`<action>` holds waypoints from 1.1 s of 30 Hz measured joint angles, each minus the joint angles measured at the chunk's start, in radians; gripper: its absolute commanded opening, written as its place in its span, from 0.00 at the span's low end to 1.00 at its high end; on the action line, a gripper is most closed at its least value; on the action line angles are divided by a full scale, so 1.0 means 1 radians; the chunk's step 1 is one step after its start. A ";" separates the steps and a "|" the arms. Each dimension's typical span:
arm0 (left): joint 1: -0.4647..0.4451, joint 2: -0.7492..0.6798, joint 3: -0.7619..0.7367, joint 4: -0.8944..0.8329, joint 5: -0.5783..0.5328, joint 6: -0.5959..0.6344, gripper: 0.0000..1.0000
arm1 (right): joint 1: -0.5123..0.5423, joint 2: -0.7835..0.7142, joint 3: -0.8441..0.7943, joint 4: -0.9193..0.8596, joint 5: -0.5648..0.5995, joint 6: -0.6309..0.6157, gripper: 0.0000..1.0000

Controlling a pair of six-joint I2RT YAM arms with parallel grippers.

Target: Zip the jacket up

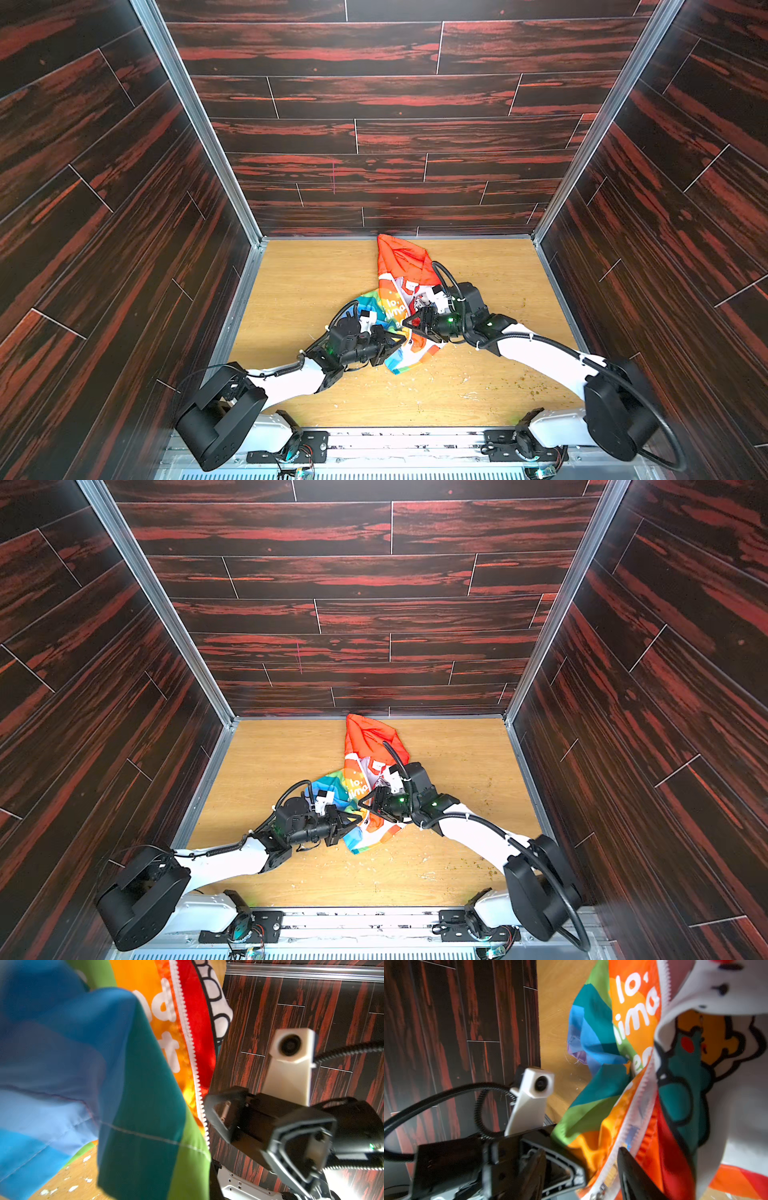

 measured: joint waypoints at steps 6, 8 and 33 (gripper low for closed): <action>0.001 0.000 0.002 0.011 -0.004 -0.006 0.00 | -0.023 0.026 0.005 0.013 -0.003 0.039 0.56; 0.001 0.000 0.002 0.014 -0.005 -0.009 0.00 | -0.026 0.045 0.008 0.029 -0.006 0.057 0.52; -0.030 -0.029 0.000 0.025 -0.118 -0.047 0.39 | -0.026 0.151 0.060 0.152 -0.040 0.210 0.00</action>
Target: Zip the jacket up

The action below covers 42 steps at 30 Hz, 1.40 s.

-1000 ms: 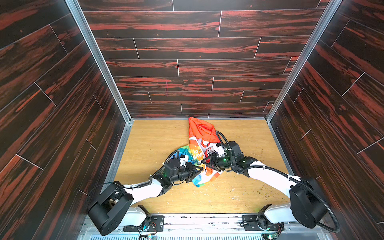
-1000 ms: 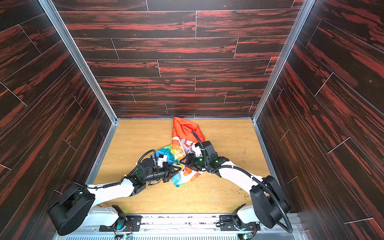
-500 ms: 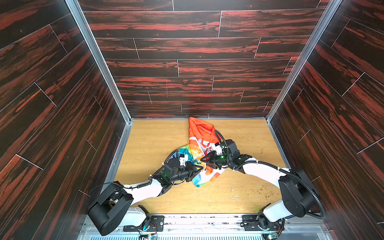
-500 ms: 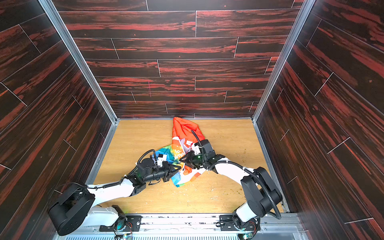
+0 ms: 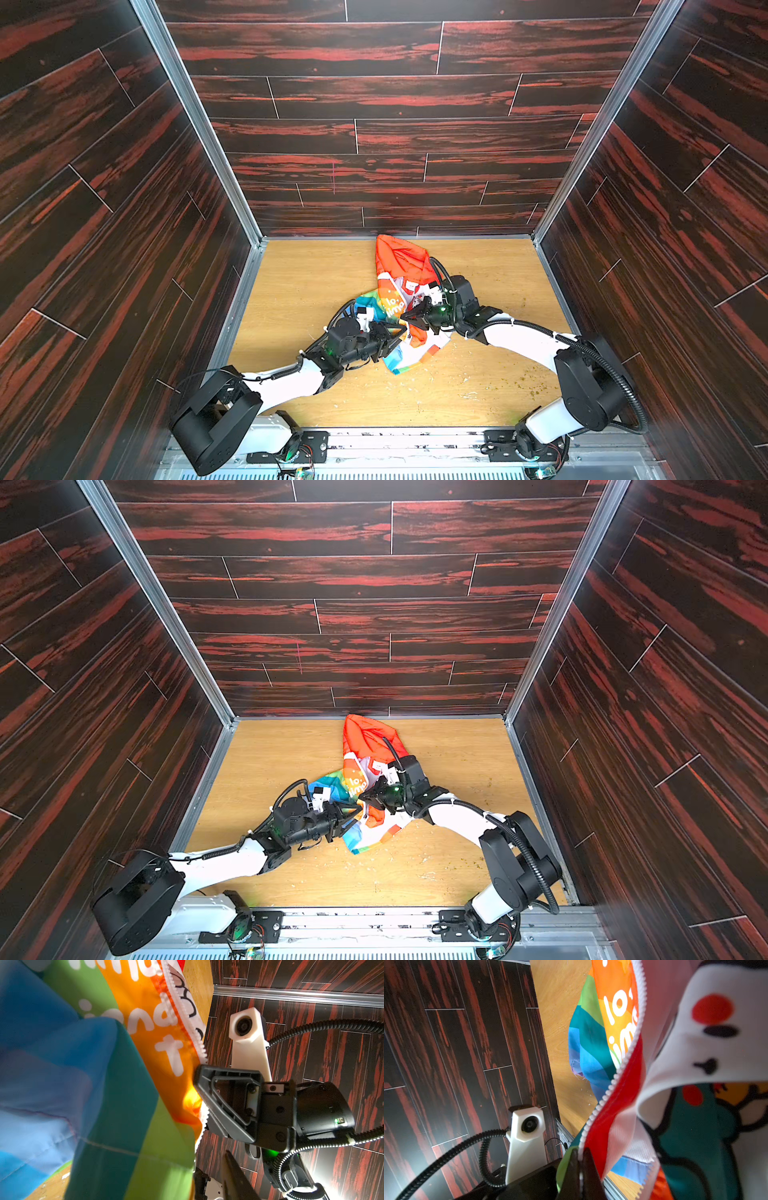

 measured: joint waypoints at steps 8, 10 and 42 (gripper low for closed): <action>-0.046 0.039 -0.005 0.079 -0.047 -0.036 0.33 | 0.000 0.000 -0.015 0.050 0.000 0.052 0.00; -0.050 0.053 -0.007 0.095 -0.055 -0.045 0.28 | 0.000 0.000 -0.017 0.054 0.000 0.057 0.00; -0.052 0.071 -0.132 0.231 -0.067 -0.034 0.00 | -0.020 -0.047 -0.059 -0.038 -0.001 -0.045 0.53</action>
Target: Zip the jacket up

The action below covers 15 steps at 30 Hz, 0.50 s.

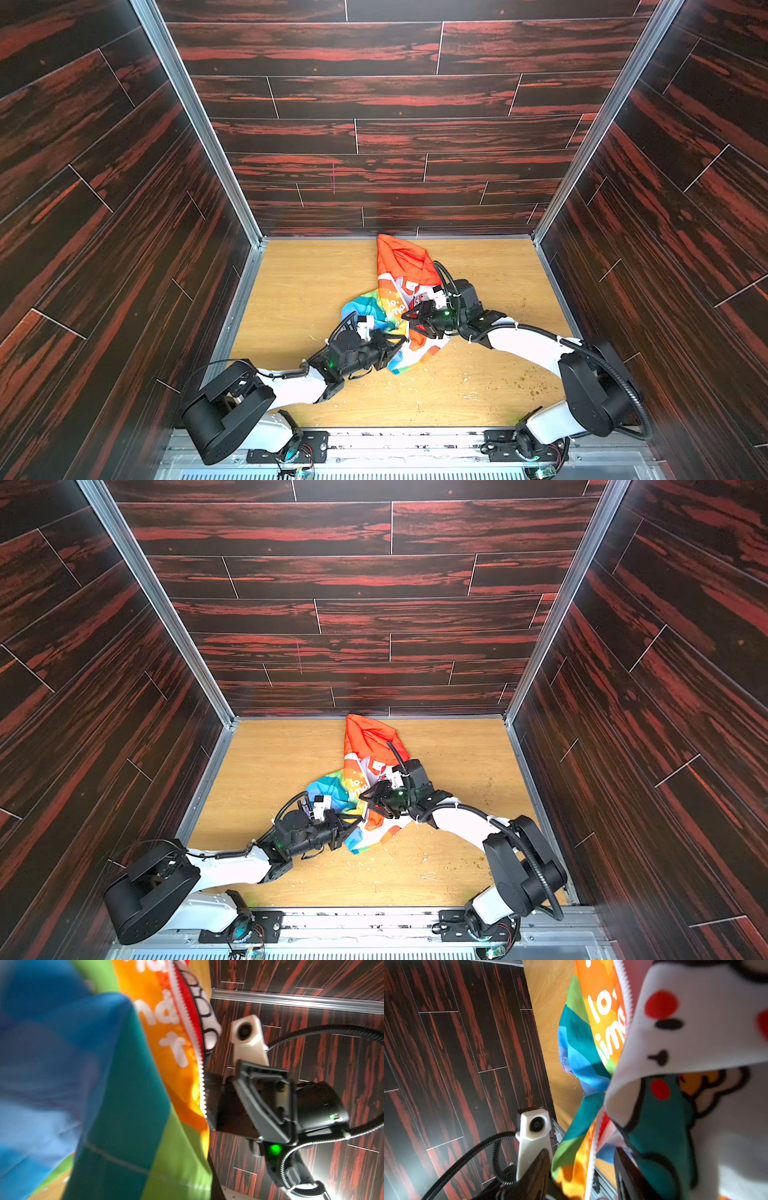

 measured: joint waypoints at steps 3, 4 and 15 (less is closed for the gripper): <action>0.000 0.010 -0.060 0.021 0.003 0.015 0.00 | -0.002 -0.012 -0.033 -0.007 -0.007 -0.029 0.50; 0.000 0.016 -0.079 0.029 0.003 0.022 0.00 | -0.002 -0.014 -0.052 -0.007 -0.012 -0.035 0.46; 0.000 0.107 -0.137 0.054 0.014 0.073 0.00 | 0.063 0.021 -0.026 -0.101 -0.060 -0.140 0.25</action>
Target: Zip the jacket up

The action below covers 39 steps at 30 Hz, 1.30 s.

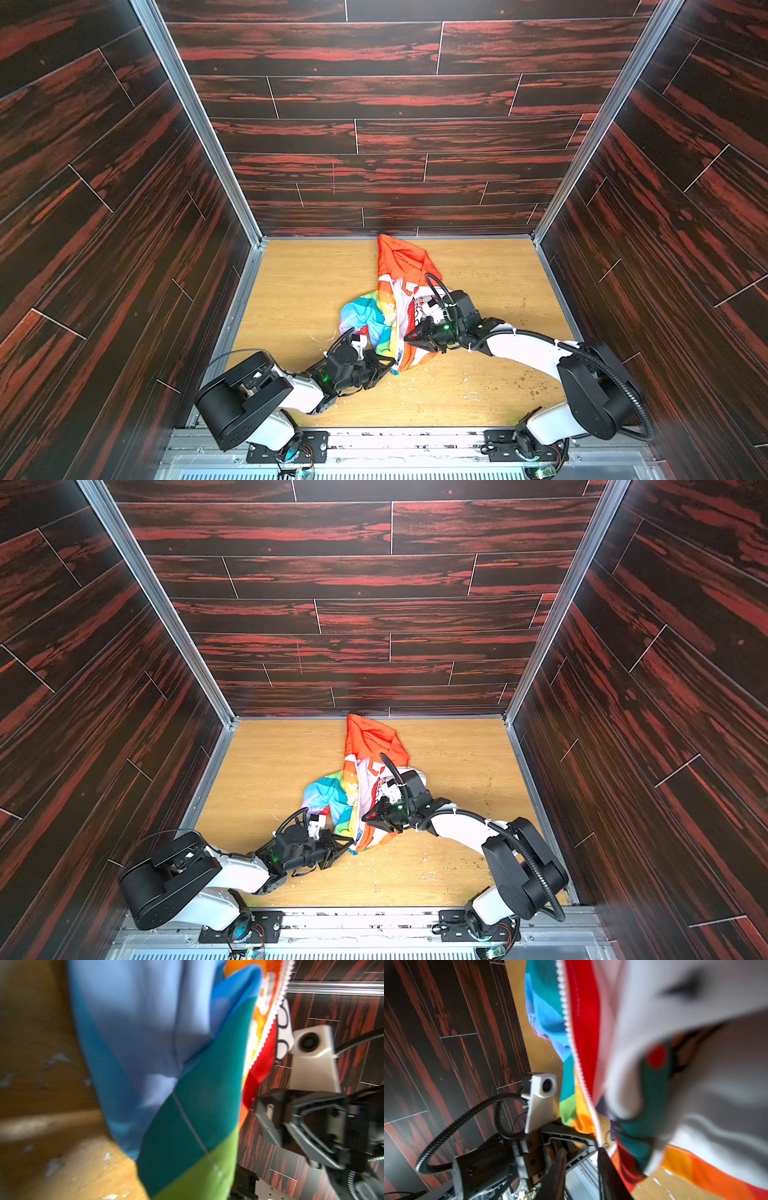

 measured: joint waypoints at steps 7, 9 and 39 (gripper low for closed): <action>0.000 0.041 -0.011 -0.005 0.017 -0.002 0.00 | 0.042 0.047 0.057 -0.073 0.007 -0.049 0.27; 0.000 0.041 0.026 -0.024 0.027 -0.003 0.00 | 0.041 0.047 0.060 -0.092 0.018 -0.056 0.28; 0.281 0.115 0.681 -0.458 0.369 0.130 0.00 | -0.227 0.053 -0.095 -0.085 0.106 -0.032 0.39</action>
